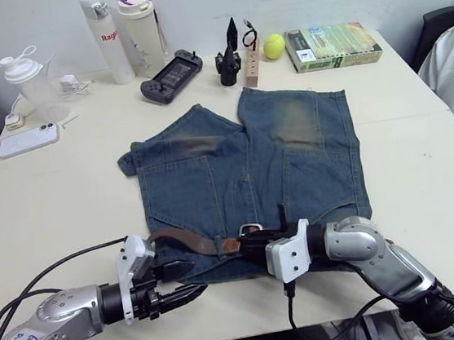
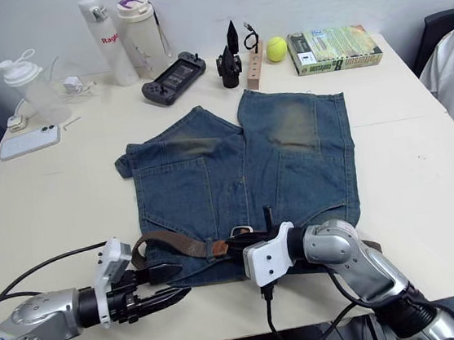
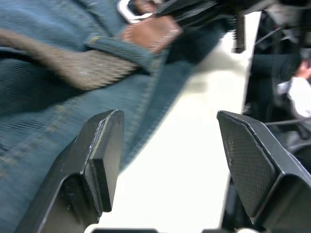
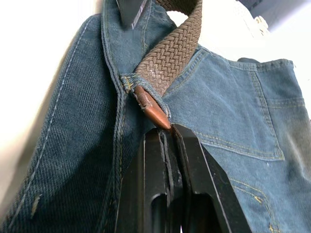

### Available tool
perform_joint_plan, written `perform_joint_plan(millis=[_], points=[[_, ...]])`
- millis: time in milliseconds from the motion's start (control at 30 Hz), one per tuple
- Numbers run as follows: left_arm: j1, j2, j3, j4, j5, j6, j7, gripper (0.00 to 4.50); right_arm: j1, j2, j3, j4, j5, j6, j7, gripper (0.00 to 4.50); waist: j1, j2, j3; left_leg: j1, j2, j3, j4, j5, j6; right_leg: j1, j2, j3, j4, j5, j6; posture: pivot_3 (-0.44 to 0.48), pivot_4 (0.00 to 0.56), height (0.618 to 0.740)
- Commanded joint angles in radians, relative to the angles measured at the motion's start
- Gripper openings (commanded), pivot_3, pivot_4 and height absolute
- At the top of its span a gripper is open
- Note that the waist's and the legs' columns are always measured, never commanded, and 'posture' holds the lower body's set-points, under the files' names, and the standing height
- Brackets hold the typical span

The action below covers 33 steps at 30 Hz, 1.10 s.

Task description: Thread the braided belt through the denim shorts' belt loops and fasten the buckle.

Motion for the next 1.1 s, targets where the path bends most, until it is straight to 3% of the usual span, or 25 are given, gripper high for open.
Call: perform_joint_plan(millis=[33, 67, 200, 267, 367, 500, 633, 800, 933, 1100], points=[[0.044, 0.035, 0.088, -0.037, -0.112, 0.013, -0.075, 2.84, -0.011, -0.002, -0.018, -0.005, 0.018, -0.032, -0.011, 0.00, -0.001, 0.000, 0.001, 0.000, 0.000, 0.000, 0.000, 0.000, 0.000, 0.000, 0.000, 0.000, 0.000, 0.000, 0.000, 0.000, 0.150, 0.717], [0.059, 0.048, 0.117, -0.039, -0.146, 0.015, -0.105, 2.61, -0.013, -0.002, -0.019, -0.001, 0.017, -0.034, -0.012, 0.00, -0.002, 0.000, 0.001, 0.000, 0.000, 0.000, 0.000, 0.000, 0.000, 0.000, 0.000, 0.000, 0.000, 0.000, 0.000, 0.000, 0.150, 0.717], [0.021, 0.140, 0.270, 0.037, -0.349, 0.084, -0.188, 0.80, -0.016, -0.002, -0.021, 0.005, 0.017, -0.041, -0.016, 0.00, -0.003, -0.002, 0.005, 0.000, 0.001, 0.000, -0.001, 0.000, -0.001, -0.001, 0.001, 0.000, 0.000, -0.001, -0.001, 0.000, 0.150, 0.717], [-0.066, 0.193, 0.297, 0.161, -0.338, 0.082, -0.214, 0.09, -0.017, -0.003, -0.023, 0.007, 0.018, -0.045, -0.018, 0.00, 0.001, -0.001, 0.005, 0.000, 0.000, -0.001, 0.000, 0.001, -0.001, -0.001, 0.001, 0.000, 0.001, -0.001, -0.001, 0.000, 0.150, 0.717], [-0.223, 0.232, 0.264, 0.353, -0.240, 0.029, -0.208, 0.09, -0.019, -0.008, -0.028, 0.011, 0.023, -0.051, -0.019, 0.00, 0.001, -0.001, 0.006, 0.000, 0.000, -0.002, 0.000, 0.002, -0.002, -0.001, 0.002, -0.001, 0.002, -0.001, -0.001, 0.000, 0.150, 0.717], [-0.455, 0.232, 0.022, 0.591, 0.078, -0.177, -0.231, 0.09, -0.016, -0.017, -0.038, 0.008, 0.035, -0.056, -0.018, 0.00, -0.001, -0.002, 0.006, 0.000, -0.001, -0.001, -0.001, 0.002, -0.002, -0.002, 0.009, -0.001, 0.003, -0.001, -0.001, 0.000, 0.150, 0.717], [-0.579, 0.178, -0.166, 0.750, 0.277, -0.329, -0.300, 0.09, -0.003, -0.025, -0.053, -0.019, 0.049, -0.049, -0.019, 0.00, -0.004, -0.003, 0.006, -0.001, -0.001, 0.004, -0.003, 0.003, 0.000, -0.003, 0.009, -0.001, 0.005, 0.000, 0.000, 0.000, 0.150, 0.717], [-0.654, 0.119, -0.293, 0.896, 0.441, -0.476, -0.360, 0.09, 0.020, -0.037, -0.072, -0.054, 0.056, -0.041, -0.024, 0.00, -0.004, -0.006, 0.008, -0.001, 0.000, 0.010, -0.003, 0.003, 0.001, -0.008, 0.010, -0.002, 0.006, 0.000, 0.000, 0.000, 0.150, 0.717], [-0.625, 0.124, -0.374, 0.979, 0.579, -0.664, -0.423, 0.09, 0.054, -0.067, -0.112, -0.091, 0.072, -0.033, -0.023, 0.00, -0.004, -0.008, 0.009, -0.001, 0.001, 0.013, -0.002, 0.004, 0.001, -0.009, 0.010, 0.000, 0.009, 0.000, 0.000, 0.000, 0.150, 0.717], [-0.619, 0.096, -0.396, 1.055, 0.647, -0.796, -0.455, 0.09, 0.120, -0.154, -0.230, -0.137, 0.173, -0.030, 0.010, 0.00, -0.002, -0.007, 0.008, 0.003, 0.000, 0.017, -0.002, 0.003, 0.002, -0.009, 0.007, 0.004, 0.008, 0.000, 0.000, 0.000, 0.150, 0.717]])
